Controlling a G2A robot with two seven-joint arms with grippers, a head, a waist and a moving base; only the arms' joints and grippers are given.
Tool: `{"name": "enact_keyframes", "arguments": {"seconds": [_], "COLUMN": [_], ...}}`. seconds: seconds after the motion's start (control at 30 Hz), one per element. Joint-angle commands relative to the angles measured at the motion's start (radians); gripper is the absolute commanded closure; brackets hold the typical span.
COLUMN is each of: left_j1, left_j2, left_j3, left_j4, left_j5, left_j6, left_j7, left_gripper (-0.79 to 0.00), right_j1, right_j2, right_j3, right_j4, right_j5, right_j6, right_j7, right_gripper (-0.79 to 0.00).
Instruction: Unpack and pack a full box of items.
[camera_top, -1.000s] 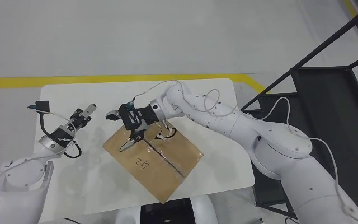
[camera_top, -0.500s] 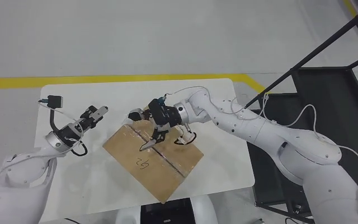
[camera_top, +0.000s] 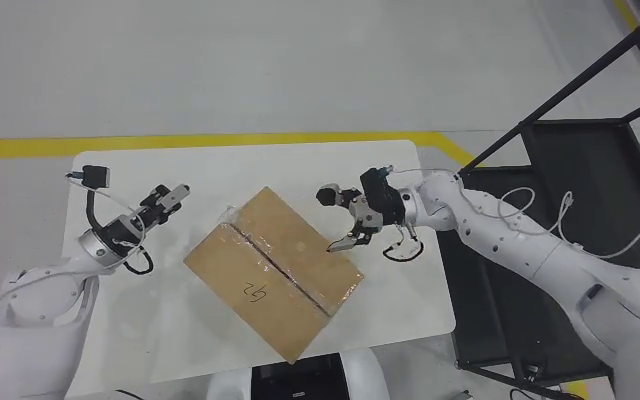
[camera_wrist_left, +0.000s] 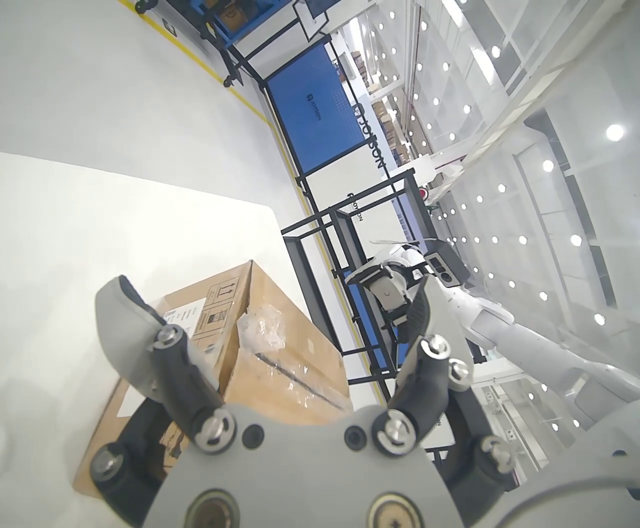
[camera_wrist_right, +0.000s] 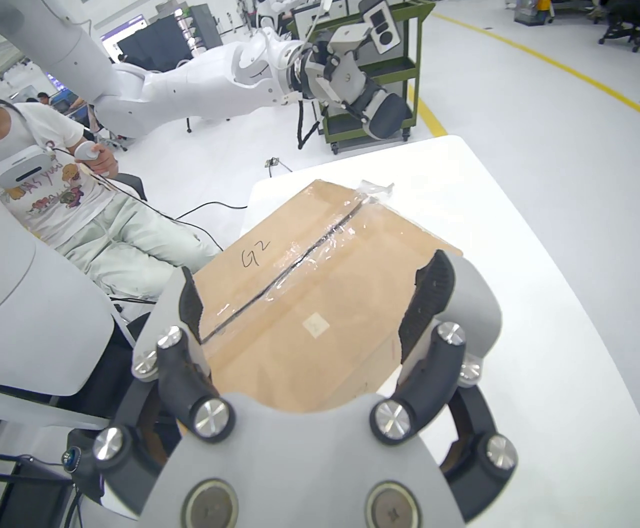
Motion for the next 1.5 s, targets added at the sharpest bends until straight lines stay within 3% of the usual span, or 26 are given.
{"name": "enact_keyframes", "arguments": {"seconds": [0.0,0.2,0.4,0.57,0.9,1.07,1.2,1.37,1.47], "left_j1": [-0.003,-0.011,0.007,-0.005,-0.142,-0.164,-0.15,-0.118,-0.096], "left_j2": [0.002,0.012,0.018,0.017,-0.012,-0.016,-0.011,-0.008,-0.006], "left_j3": [0.0,0.005,0.046,0.118,0.287,0.275,0.236,0.189,0.191], "left_j4": [-0.005,-0.072,-0.151,-0.165,-0.031,0.016,0.025,-0.007,-0.052], "left_j5": [-0.017,0.042,0.009,-0.016,0.095,0.156,0.151,0.12,0.089], "left_j6": [-0.001,-0.024,-0.045,-0.036,-0.02,-0.003,0.003,-0.022,-0.045], "left_j7": [-0.035,-0.154,-0.287,-0.349,-0.163,-0.053,-0.033,0.016,-0.016], "left_gripper": [-0.785,-0.785,-0.785,-0.785,-0.785,-0.785,-0.785,-0.785,-0.785], "right_j1": [-0.061,-0.245,-0.245,-0.245,-0.245,-0.245,-0.245,-0.245,-0.245], "right_j2": [0.061,0.193,0.193,0.193,0.193,0.193,0.193,0.193,0.193], "right_j3": [0.059,0.201,0.201,0.201,0.201,0.201,0.201,0.201,0.201], "right_j4": [-0.027,-0.146,-0.146,-0.146,-0.146,-0.146,-0.146,-0.146,-0.146], "right_j5": [-0.011,-0.046,-0.046,-0.046,-0.046,-0.046,-0.046,-0.046,-0.046], "right_j6": [0.002,0.04,0.04,0.04,0.04,0.04,0.04,0.04,0.04], "right_j7": [-0.034,-0.12,-0.12,-0.12,-0.12,-0.12,-0.12,-0.12,-0.12], "right_gripper": [-0.785,-0.785,-0.785,-0.785,-0.785,-0.785,-0.785,-0.785,-0.785]}}
